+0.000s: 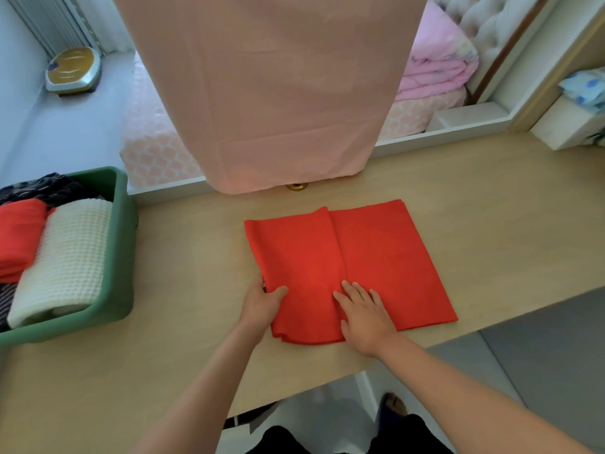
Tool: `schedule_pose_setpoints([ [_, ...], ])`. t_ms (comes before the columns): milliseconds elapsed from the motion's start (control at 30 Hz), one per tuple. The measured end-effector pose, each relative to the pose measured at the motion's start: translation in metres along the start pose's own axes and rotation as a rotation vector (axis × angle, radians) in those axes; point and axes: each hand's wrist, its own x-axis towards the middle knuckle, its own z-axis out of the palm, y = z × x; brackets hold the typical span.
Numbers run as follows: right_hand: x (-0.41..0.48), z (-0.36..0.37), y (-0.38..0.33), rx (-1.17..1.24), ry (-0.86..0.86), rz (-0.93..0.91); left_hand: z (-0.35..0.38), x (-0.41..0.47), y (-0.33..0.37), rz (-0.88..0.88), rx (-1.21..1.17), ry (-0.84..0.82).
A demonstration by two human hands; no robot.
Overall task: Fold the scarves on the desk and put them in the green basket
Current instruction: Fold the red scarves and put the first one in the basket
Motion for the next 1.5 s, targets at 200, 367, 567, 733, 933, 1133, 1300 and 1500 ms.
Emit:
schedule_pose_setpoints([
  [200,0.015,-0.064,0.033,0.788,0.264,0.177,0.073,-0.002,0.059,0.210,0.114,-0.227],
  [367,0.008,-0.111,0.093,1.252,0.216,0.329,0.165,-0.005,0.101,0.397,0.187,-0.338],
  [567,-0.005,-0.088,0.172,1.102,0.167,0.395,0.258,-0.010,0.076,0.287,0.409,-0.522],
  [733,-0.003,-0.050,0.195,0.817,0.118,0.396,0.254,-0.006,0.048,0.362,0.491,-0.285],
  [933,-0.015,-0.056,0.187,0.831,0.339,0.367,0.228,0.002,0.031,0.776,0.778,0.086],
  [1133,-0.027,-0.043,0.211,0.569,0.233,0.346,0.228,-0.003,0.000,0.602,1.239,-0.239],
  [1300,-0.019,-0.041,0.222,0.038,0.317,0.091,0.226,0.000,0.004,0.608,1.365,-0.232],
  [1500,0.028,-0.076,0.229,0.127,0.238,0.090,0.231,0.022,0.029,0.838,1.252,-0.016],
])
